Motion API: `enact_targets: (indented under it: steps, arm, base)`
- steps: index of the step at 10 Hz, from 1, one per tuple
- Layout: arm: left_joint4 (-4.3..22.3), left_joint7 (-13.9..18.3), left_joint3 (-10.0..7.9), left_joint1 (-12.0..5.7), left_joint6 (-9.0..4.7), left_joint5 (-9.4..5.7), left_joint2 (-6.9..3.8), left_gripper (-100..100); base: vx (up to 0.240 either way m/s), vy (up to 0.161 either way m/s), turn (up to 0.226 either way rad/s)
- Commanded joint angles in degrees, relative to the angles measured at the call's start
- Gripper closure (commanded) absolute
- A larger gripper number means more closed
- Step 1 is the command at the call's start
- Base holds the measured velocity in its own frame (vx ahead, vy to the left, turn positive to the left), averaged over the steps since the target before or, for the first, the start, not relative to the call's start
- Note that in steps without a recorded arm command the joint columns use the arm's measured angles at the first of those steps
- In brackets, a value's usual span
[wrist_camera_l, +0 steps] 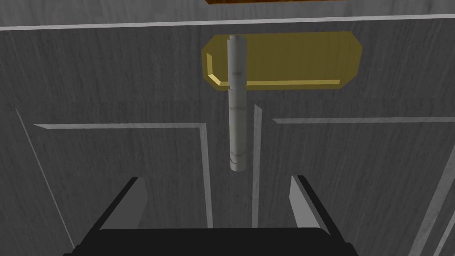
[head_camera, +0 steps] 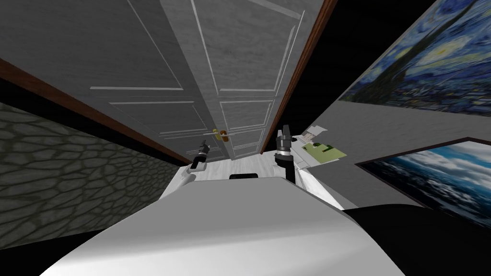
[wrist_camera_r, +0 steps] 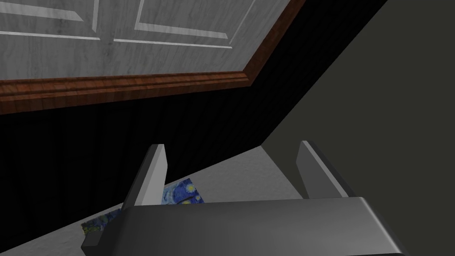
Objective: Pull the door open
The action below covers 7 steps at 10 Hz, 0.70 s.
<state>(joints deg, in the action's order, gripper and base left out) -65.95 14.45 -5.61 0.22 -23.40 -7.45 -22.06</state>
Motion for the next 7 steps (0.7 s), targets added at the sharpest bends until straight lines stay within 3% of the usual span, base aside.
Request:
enact_targets:
  steps: [1,3,5,7]
  arm:
    - [1.68,0.54,-0.05,-0.79,0.35,-0.29,-0.57,-100]
    - [2.73,0.71,0.00,-1.21,0.04,-0.37,-0.81,-100]
    - [5.19,0.98,-2.56,-0.21,-0.23,-0.97,-2.84,-100]
    - [6.30,1.10,-3.49,-0.14,-0.50,-1.19,-3.51,-100]
  base:
    - [0.110,0.012,-0.059]
    - [0.081,0.019,-0.040]
    - [0.077,0.111,0.078]
    - [0.167,0.107,-0.028]
